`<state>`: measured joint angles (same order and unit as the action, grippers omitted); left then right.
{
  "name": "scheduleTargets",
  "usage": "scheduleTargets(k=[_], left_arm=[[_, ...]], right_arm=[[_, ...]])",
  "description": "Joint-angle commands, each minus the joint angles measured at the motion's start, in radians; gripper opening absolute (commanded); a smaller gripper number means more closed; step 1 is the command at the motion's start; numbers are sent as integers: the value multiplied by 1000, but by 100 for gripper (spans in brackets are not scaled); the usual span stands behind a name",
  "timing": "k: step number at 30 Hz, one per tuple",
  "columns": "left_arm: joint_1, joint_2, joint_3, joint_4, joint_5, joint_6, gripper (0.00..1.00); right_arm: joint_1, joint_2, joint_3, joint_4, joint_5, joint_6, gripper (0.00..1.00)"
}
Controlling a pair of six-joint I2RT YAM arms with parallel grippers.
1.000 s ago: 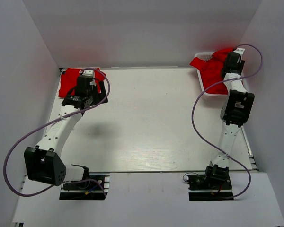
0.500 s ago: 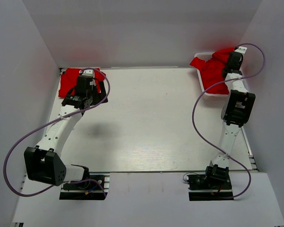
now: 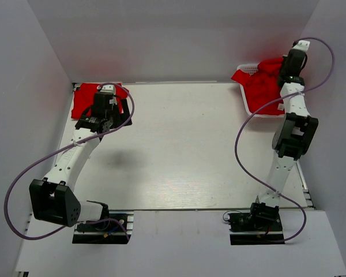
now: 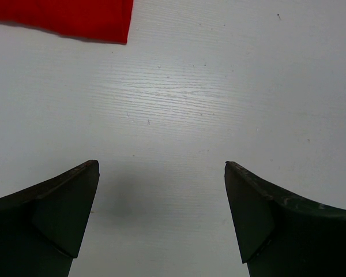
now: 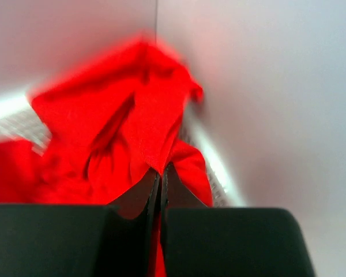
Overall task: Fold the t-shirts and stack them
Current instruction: Grab crumpled tshirt from bin with the right arm
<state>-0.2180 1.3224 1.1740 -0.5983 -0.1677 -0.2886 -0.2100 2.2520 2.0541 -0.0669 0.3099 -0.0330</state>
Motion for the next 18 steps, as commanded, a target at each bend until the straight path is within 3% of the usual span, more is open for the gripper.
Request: scheduleTargets(k=[1, 9, 14, 18], left_arm=[[-1, -15, 38, 9, 33, 6, 100], [-1, -17, 47, -11, 51, 6, 100], [-1, -37, 47, -1, 71, 6, 100], [-1, -46, 47, -1, 80, 6, 100]], right_arm=[[-3, -192, 32, 78, -48, -8, 0], [-3, -301, 122, 96, -69, -87, 0], [0, -364, 175, 264, -51, -142, 0], [0, -411, 244, 338, -72, -81, 0]])
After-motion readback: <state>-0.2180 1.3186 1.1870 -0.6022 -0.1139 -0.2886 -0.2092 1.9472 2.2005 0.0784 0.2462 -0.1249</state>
